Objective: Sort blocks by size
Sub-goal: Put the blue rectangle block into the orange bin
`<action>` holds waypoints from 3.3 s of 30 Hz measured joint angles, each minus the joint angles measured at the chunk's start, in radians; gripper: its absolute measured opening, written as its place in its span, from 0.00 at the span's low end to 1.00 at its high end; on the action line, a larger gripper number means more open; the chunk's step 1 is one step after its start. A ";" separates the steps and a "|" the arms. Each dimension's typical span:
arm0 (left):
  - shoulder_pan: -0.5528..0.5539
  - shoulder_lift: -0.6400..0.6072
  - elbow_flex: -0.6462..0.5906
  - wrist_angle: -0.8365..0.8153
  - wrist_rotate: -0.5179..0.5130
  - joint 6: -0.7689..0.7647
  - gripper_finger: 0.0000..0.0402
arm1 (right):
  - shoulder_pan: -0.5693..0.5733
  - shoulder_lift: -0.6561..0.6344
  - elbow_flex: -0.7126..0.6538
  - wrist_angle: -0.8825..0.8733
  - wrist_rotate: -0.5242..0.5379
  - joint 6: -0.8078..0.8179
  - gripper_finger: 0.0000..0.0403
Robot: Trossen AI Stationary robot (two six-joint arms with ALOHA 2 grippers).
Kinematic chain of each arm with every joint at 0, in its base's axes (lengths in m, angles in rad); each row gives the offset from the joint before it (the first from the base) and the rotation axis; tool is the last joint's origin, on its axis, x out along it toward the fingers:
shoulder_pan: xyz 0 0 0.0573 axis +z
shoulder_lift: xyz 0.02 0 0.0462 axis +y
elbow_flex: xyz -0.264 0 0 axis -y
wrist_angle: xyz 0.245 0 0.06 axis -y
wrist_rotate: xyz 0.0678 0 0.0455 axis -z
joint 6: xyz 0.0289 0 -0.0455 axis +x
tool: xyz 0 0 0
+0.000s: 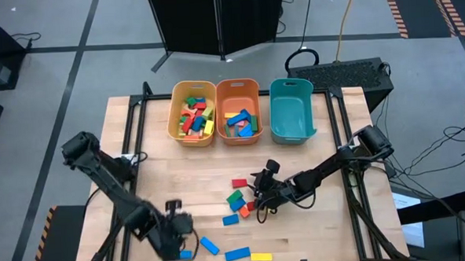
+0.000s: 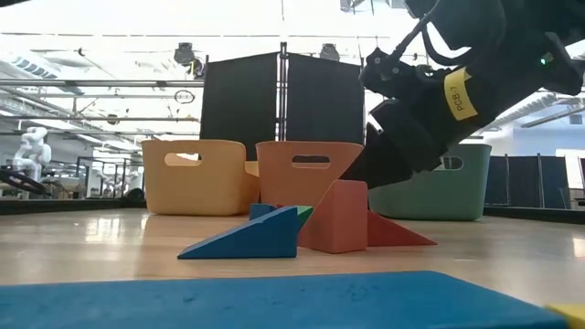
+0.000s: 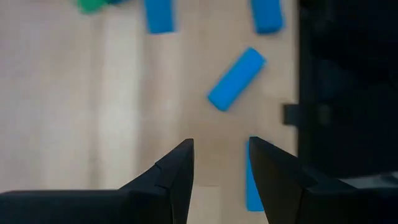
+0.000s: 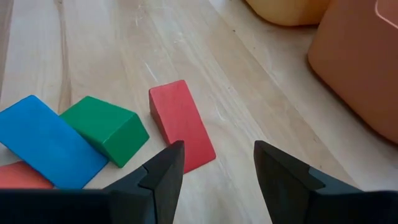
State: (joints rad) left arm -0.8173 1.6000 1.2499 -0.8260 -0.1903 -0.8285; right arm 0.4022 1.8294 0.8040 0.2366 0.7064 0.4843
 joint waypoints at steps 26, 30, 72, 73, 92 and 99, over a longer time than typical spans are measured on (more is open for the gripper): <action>-0.067 0.280 0.000 0.166 0.179 -0.083 0.70 | -0.011 0.000 0.000 0.029 -0.005 -0.026 0.45; -0.073 0.297 0.000 0.162 0.164 -0.070 0.74 | -0.011 0.000 0.000 0.029 -0.005 -0.030 0.45; 0.110 0.288 -0.005 -0.013 0.041 0.254 0.25 | -0.007 0.000 0.000 0.025 0.078 -0.054 0.45; 0.122 0.282 -0.005 -0.022 0.040 0.268 0.25 | -0.007 0.000 0.000 0.025 0.078 -0.054 0.45; 0.384 0.243 -0.002 -0.052 0.017 0.659 0.26 | 0.006 0.000 0.000 -0.006 0.078 -0.022 0.45; 0.506 0.175 0.000 -0.043 -0.003 0.826 0.26 | 0.009 0.000 0.000 -0.065 0.079 0.046 0.45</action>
State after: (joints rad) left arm -0.3117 1.7755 1.2502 -0.8688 -0.1937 -0.0025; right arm 0.4111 1.8290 0.8040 0.1713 0.7855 0.5307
